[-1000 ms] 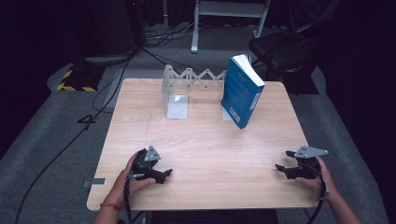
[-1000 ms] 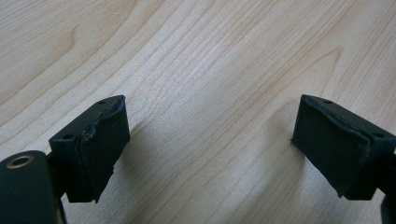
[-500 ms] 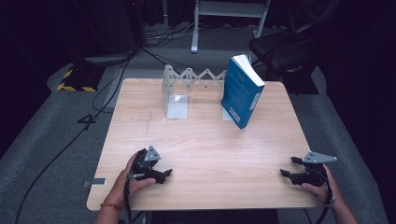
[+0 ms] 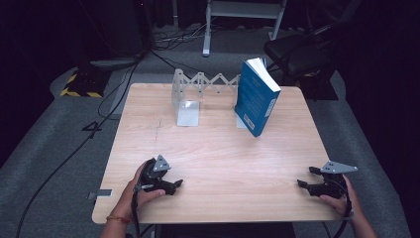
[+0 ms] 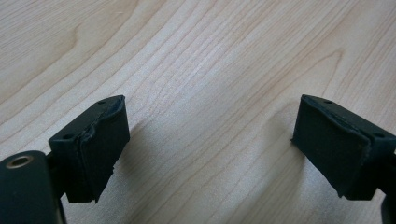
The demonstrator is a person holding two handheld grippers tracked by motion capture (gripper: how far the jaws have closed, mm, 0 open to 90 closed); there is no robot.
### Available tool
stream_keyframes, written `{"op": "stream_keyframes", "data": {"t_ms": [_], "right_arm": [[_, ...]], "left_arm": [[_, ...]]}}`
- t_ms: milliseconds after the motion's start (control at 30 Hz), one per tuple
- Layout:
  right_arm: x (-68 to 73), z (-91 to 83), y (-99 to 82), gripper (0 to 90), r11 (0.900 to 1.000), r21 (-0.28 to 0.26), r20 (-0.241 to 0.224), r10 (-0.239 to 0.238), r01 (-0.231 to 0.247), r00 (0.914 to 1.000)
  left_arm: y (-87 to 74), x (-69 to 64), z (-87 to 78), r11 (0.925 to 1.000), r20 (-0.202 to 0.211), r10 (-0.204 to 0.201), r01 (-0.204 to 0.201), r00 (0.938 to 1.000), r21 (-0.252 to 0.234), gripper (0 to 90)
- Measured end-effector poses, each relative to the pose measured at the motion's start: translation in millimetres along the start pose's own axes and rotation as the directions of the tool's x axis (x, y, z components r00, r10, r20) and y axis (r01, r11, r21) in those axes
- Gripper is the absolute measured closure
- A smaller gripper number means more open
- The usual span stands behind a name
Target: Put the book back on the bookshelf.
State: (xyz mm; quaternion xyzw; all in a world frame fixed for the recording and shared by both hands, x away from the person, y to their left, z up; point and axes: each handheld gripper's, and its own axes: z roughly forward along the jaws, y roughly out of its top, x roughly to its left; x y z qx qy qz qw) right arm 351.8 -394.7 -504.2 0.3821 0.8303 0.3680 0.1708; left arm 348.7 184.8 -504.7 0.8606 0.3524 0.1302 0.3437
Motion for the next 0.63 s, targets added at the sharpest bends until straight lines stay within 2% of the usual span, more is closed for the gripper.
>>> {"op": "stream_keyframes", "data": {"t_ms": [633], "right_arm": [[-0.3, 0.6, 0.4, 21.0, 1.0000, 0.000, 0.004, 0.004, -0.004, 1.0000]], "left_arm": [[1.1, 1.0, 0.8, 1.0000, -0.003, 0.003, -0.003, 1.0000, 0.003, 10.7]]}}
